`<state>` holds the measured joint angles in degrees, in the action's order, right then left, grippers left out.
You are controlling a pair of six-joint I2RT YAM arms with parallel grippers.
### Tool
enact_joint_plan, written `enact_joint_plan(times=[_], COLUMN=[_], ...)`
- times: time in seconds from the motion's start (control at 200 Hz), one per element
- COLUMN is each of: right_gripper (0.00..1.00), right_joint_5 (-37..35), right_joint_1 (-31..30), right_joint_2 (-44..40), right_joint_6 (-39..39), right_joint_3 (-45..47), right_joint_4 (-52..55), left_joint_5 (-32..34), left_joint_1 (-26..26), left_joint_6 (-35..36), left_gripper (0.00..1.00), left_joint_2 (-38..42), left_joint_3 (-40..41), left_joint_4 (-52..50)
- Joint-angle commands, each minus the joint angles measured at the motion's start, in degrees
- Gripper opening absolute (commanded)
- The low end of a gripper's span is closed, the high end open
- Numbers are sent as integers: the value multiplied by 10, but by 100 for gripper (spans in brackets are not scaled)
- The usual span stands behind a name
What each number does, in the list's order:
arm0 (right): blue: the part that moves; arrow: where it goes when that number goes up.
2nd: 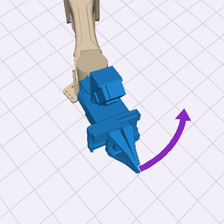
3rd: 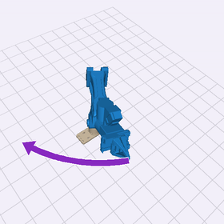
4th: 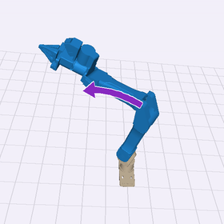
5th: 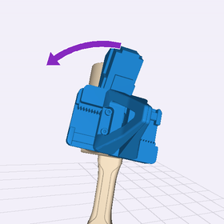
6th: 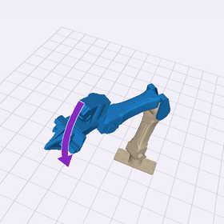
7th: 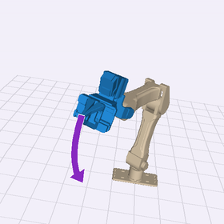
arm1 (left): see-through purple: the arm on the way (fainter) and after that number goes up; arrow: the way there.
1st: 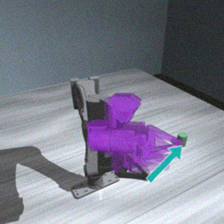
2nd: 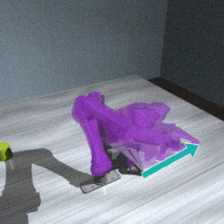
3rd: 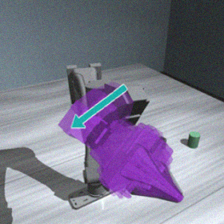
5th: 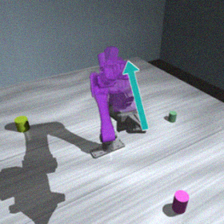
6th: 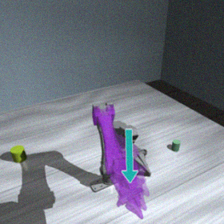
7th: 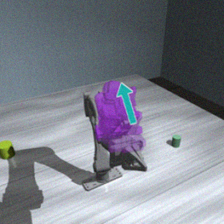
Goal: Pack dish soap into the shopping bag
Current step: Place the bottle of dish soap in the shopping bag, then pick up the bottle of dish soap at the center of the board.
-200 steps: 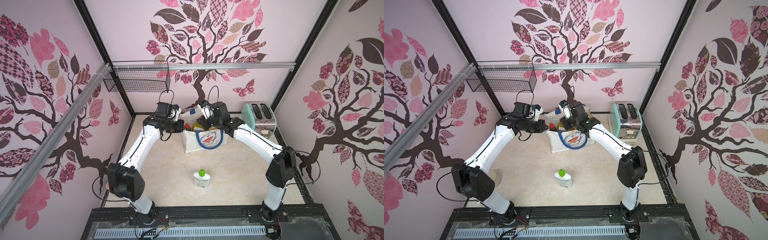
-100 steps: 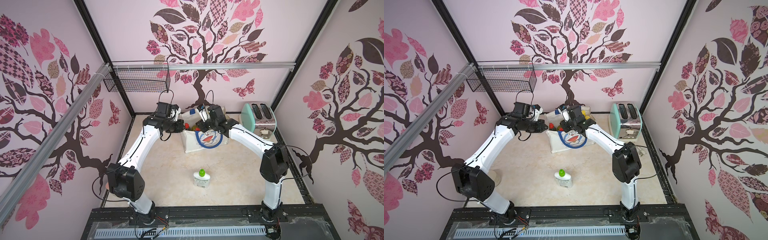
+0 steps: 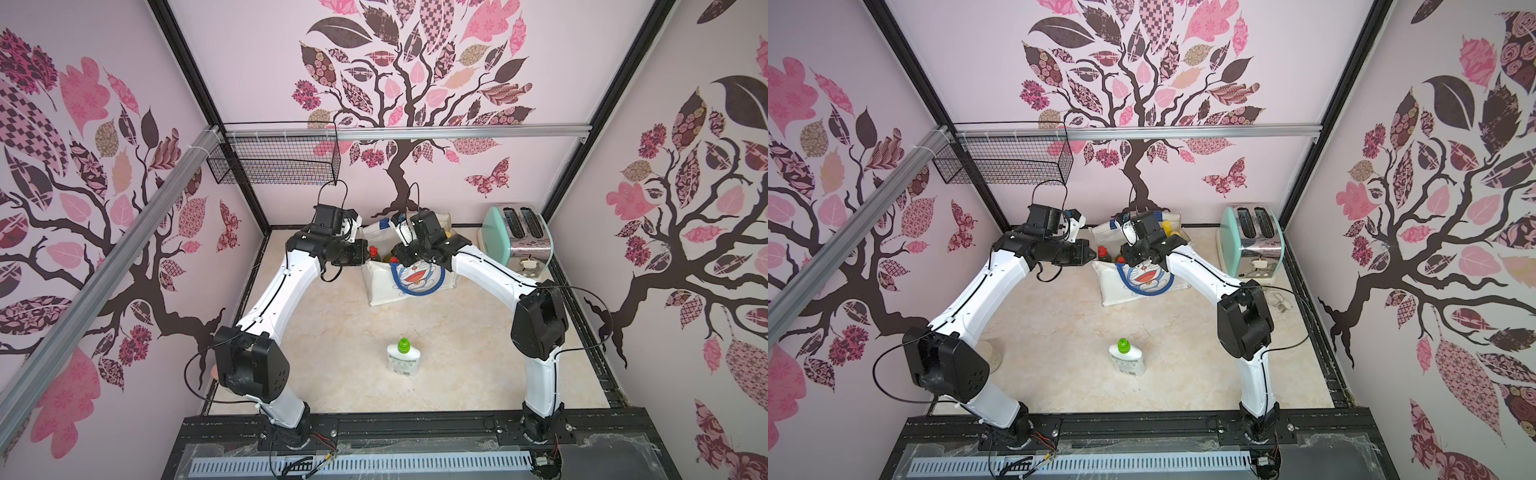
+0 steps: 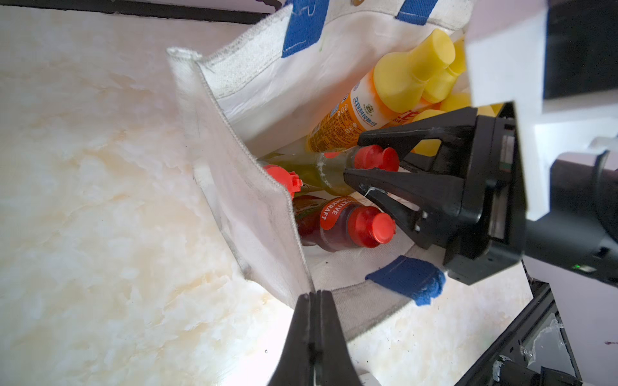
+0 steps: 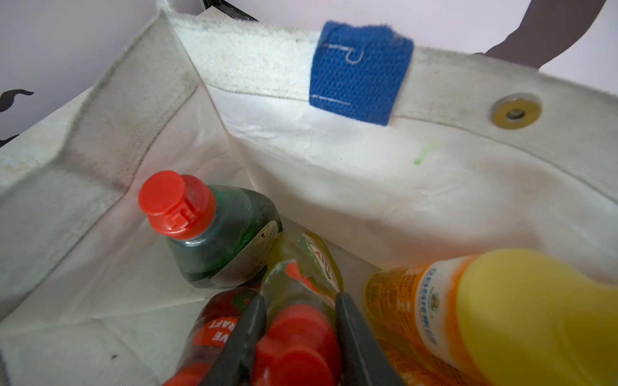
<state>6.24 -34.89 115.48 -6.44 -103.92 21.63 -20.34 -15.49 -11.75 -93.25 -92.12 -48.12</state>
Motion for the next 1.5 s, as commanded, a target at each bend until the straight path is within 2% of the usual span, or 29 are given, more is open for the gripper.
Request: enact_joint_plan(times=[0.0,0.085,0.7,0.97,1.185,1.345,1.496], right_gripper=[34,48,58,60,60,61,60], right_joint_5=[40,35,27,38,70,34,59], right_joint_1=[-11,-11,-11,-11,-23,-82,-126], right_joint_2=[-24,-29,-74,-138,-238,-343,-426], right_joint_6=[13,13,8,9,6,-11,17], right_joint_3=[-31,-30,-47,-32,50,168,264], right_joint_4=[27,28,39,59,88,89,82], left_joint_5=[5,6,7,6,11,11,2], left_joint_1=[-2,-2,-2,-3,-3,-2,-2], left_joint_6=[10,10,11,10,7,2,0], left_gripper=[0,0,0,0,0,0,0], left_joint_2=[1,-1,1,4,11,19,18], left_joint_3=[1,2,1,1,-2,-3,1], left_joint_4=[-11,-10,-11,-10,-8,3,11])
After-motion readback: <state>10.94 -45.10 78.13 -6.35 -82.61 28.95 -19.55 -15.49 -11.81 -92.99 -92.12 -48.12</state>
